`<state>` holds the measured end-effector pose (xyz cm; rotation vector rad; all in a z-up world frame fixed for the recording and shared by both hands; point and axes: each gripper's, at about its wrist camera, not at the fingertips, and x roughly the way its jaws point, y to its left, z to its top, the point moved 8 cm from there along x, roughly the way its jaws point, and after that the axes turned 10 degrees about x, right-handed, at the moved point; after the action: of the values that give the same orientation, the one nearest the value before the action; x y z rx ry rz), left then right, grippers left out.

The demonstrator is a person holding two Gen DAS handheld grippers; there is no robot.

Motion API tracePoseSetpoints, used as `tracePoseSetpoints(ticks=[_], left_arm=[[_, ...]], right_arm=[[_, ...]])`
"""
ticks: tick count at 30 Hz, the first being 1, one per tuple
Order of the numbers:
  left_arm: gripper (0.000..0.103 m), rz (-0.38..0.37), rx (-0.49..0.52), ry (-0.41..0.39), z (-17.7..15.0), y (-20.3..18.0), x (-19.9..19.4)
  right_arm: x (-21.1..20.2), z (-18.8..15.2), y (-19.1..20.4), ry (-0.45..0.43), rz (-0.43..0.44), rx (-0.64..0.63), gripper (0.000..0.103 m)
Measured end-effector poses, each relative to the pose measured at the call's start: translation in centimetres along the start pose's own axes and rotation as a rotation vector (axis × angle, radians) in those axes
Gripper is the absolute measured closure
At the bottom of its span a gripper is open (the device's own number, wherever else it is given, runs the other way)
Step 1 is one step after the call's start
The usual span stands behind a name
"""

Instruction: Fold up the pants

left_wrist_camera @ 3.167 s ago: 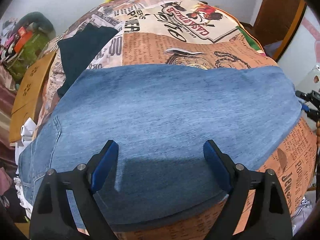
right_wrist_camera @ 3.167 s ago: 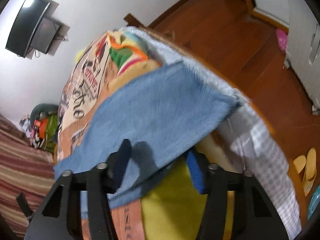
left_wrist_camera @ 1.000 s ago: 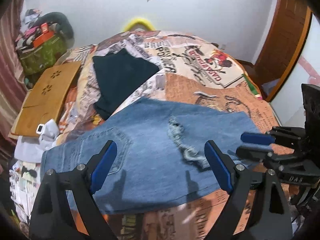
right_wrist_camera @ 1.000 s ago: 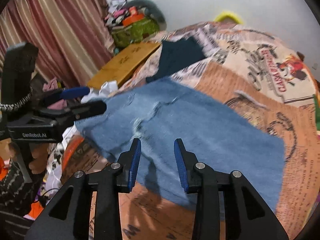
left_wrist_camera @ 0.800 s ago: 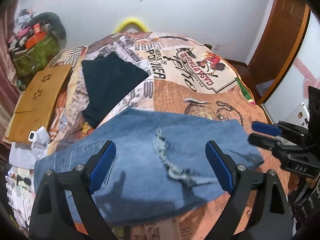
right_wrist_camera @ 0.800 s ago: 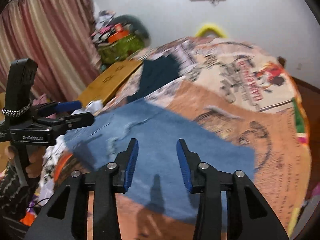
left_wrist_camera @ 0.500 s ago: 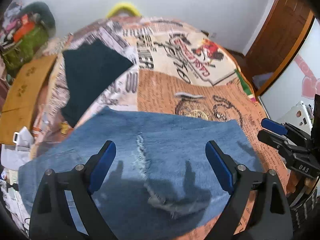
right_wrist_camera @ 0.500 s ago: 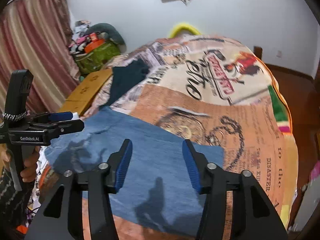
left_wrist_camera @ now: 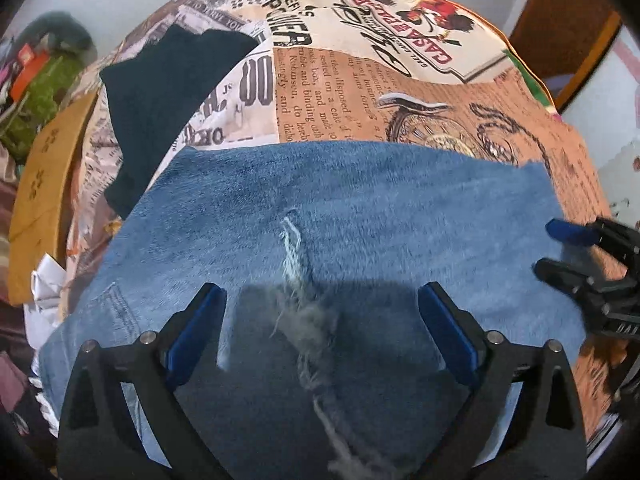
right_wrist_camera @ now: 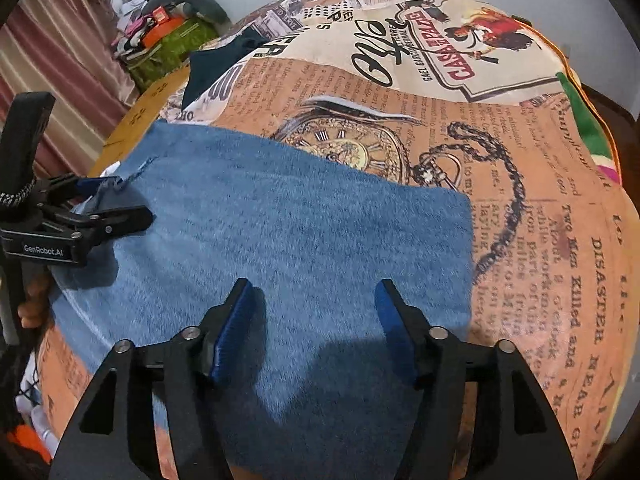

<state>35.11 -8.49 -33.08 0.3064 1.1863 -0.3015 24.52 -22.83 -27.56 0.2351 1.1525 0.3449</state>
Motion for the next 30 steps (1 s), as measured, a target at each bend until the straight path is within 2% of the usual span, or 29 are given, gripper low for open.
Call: tracePoseSetpoints(ticks=[3, 10, 16, 21, 27, 30], left_arm=[[0.003, 0.012, 0.013, -0.016, -1.0, -0.1, -0.8], [0.003, 0.010, -0.040, -0.053, -2.9, 0.5, -2.5], [0.003, 0.024, -0.040, -0.081, -4.4, 0.6, -4.0], [0.004, 0.012, -0.083, -0.096, -5.1, 1.0, -5.1], [0.004, 0.095, -0.082, -0.150, -5.7, 2.3, -7.7], [0.004, 0.104, -0.124, -0.186, -6.3, 3.9, -9.5]], right_arm=[[-0.8, -0.8, -0.6, -0.002, 0.011, 0.012, 0.041], [-1.8, -2.7, -1.4, -0.023, -0.007, 0.043, 0.041], [-2.7, -3.5, -1.4, -0.059, -0.049, 0.048, 0.041], [-3.2, -3.3, -1.3, -0.072, -0.099, 0.051, 0.039], [-4.5, -2.7, -0.1, -0.095, -0.121, 0.019, 0.039], [-5.3, -2.0, 1.3, -0.124, -0.110, -0.002, 0.038]])
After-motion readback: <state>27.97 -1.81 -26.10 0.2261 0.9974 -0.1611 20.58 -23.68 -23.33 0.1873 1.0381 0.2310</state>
